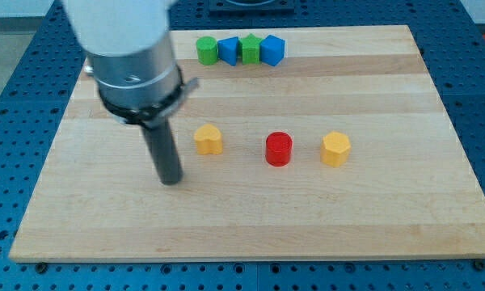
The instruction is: Put the yellow heart at the left side of the red circle
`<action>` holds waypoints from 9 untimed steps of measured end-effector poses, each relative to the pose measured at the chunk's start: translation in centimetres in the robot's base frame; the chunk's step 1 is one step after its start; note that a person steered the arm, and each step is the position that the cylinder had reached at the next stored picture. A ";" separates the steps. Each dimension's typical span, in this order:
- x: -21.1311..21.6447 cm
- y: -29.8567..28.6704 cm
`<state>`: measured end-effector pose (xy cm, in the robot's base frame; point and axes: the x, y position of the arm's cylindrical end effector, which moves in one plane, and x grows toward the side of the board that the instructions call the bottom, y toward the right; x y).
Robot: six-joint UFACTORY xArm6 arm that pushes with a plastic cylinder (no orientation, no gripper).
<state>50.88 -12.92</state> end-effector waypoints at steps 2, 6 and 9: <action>-7.9 -1.3; -6.8 4.4; -6.8 5.3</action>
<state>44.07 -7.63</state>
